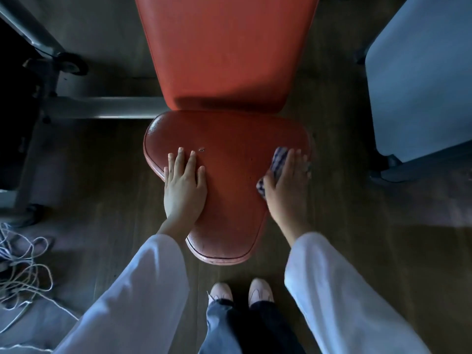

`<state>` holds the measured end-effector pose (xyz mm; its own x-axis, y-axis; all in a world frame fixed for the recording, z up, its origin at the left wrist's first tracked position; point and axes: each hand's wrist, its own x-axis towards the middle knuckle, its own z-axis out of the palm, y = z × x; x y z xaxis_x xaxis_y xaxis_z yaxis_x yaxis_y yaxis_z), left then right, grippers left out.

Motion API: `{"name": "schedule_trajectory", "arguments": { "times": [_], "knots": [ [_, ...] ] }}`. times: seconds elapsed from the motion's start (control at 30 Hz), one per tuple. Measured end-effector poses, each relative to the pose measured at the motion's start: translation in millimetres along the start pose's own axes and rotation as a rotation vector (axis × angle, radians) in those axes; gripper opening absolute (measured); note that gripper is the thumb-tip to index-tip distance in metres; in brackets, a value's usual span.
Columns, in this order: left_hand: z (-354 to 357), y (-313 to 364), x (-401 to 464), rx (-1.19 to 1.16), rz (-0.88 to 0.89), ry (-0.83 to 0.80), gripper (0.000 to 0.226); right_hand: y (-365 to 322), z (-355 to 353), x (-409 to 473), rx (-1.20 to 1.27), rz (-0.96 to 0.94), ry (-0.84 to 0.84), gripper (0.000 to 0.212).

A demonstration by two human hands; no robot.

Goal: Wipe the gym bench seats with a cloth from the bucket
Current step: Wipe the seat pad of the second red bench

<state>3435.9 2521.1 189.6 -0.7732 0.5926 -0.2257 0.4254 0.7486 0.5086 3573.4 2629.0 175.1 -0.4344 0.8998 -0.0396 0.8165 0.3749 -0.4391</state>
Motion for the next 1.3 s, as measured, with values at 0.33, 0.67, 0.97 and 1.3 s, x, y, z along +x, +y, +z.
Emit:
{"name": "schedule_trajectory", "arguments": {
  "times": [0.33, 0.67, 0.97, 1.3],
  "knots": [
    [5.2, 12.7, 34.9, 0.169, 0.018, -0.062, 0.051, -3.8, 6.5, 17.8, -0.136, -0.127, 0.037, 0.061],
    [12.7, 16.6, 50.2, 0.196, 0.006, -0.018, 0.052, -41.8, 31.6, 48.2, -0.135, -0.216, 0.021, 0.055],
    [13.2, 18.4, 52.8, 0.21, -0.004, -0.003, 0.052, 2.4, 10.8, 102.9, -0.123, -0.025, 0.092, 0.055],
    [13.0, 18.1, 54.1, 0.199, 0.004, 0.029, 0.051, -15.5, 18.0, 62.5, -0.072, -0.294, 0.062, 0.05]
  ]
}}
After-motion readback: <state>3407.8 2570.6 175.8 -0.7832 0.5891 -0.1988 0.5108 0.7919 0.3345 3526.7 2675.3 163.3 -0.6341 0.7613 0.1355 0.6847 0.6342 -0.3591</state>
